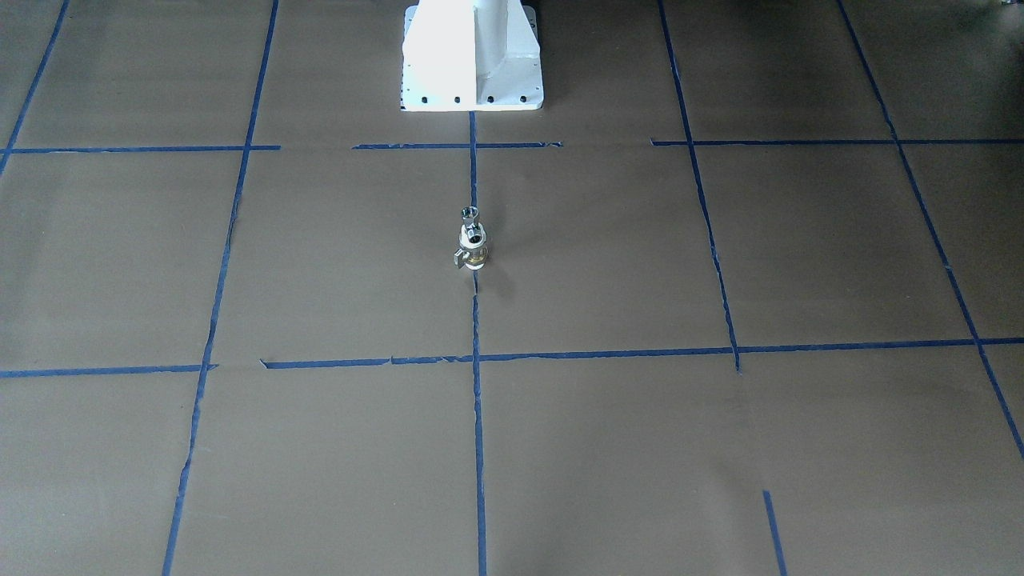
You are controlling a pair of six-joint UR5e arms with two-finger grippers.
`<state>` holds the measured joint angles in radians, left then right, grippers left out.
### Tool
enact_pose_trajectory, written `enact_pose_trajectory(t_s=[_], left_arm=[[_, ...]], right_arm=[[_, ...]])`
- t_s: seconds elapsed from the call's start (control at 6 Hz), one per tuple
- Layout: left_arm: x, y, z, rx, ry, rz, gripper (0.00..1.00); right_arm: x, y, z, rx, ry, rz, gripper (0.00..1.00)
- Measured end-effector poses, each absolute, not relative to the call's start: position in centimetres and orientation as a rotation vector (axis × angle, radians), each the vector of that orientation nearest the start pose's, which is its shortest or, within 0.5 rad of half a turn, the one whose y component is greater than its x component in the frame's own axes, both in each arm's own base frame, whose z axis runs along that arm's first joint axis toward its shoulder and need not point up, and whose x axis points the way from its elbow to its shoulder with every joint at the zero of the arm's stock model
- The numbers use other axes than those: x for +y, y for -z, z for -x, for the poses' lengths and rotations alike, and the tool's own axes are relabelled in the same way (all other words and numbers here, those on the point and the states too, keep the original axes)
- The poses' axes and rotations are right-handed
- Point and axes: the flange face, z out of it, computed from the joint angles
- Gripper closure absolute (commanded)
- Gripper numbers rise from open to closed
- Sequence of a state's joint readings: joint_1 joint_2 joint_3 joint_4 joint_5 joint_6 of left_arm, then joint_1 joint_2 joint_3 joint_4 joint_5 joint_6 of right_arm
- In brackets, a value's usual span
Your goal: Assemble PPR valve and pipe with both arms
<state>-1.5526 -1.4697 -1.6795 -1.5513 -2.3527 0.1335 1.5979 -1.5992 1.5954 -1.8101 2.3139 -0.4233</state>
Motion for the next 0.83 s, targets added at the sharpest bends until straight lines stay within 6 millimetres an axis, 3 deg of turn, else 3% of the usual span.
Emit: enact_pose_trajectory(t_s=[0.83], left_arm=[[-44.84,-65.75,5.49,0.781,-0.137,-0.027,0.0]], right_arm=[[-44.99,-68.67,-7.81,-0.777,0.285,0.066,0.0]])
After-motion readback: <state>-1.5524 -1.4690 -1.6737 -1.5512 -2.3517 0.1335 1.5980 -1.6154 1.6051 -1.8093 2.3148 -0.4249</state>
